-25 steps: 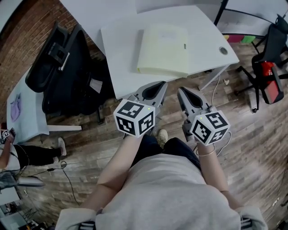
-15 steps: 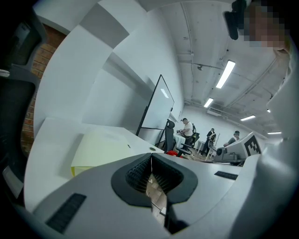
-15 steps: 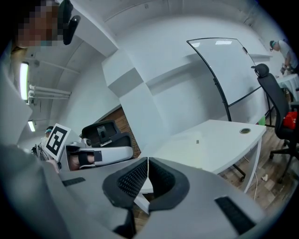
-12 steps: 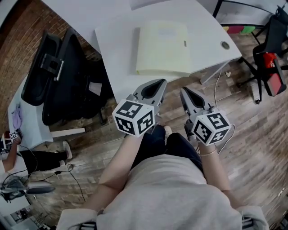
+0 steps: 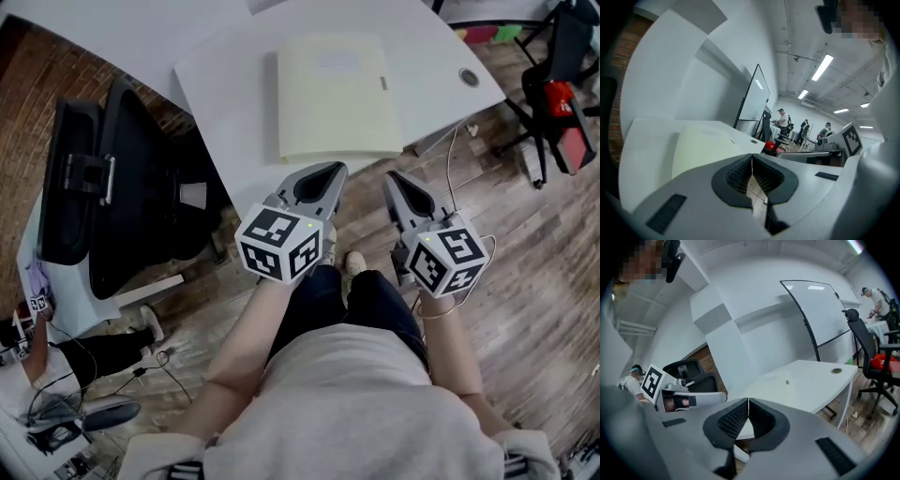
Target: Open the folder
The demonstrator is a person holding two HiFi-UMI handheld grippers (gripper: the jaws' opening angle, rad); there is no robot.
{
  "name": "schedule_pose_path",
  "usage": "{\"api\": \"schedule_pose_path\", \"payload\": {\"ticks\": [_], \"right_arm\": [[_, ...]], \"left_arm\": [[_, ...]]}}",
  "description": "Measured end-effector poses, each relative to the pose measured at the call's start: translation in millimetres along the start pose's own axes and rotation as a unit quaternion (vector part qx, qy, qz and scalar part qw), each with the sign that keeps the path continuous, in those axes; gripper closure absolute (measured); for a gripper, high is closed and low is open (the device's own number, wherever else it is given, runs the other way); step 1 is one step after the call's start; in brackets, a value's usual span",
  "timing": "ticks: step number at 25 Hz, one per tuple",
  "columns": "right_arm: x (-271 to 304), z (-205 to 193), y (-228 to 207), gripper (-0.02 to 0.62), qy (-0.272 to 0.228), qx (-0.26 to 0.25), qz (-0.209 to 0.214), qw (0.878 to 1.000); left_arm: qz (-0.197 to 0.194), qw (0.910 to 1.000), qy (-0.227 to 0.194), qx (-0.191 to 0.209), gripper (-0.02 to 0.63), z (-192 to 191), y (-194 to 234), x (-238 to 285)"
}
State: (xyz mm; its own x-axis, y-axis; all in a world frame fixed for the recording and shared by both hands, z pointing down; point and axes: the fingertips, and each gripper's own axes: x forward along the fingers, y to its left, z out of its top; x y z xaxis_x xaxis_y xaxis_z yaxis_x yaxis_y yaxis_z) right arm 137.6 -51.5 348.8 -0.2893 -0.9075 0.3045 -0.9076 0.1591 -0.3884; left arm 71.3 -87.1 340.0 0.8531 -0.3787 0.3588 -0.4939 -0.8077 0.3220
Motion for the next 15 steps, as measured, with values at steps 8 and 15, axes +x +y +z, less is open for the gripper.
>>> {"api": "schedule_pose_path", "payload": {"ticks": [8, 15], "right_arm": [[16, -9, -15, 0.574, 0.006, 0.012, -0.035, 0.999], [29, -14, -32, 0.574, 0.011, 0.015, -0.059, 0.998]], "left_arm": [[-0.011, 0.9985, 0.025, 0.047, 0.588, -3, 20, 13], [-0.027, 0.9942, 0.05, 0.091, 0.586, -3, 42, 21]]}}
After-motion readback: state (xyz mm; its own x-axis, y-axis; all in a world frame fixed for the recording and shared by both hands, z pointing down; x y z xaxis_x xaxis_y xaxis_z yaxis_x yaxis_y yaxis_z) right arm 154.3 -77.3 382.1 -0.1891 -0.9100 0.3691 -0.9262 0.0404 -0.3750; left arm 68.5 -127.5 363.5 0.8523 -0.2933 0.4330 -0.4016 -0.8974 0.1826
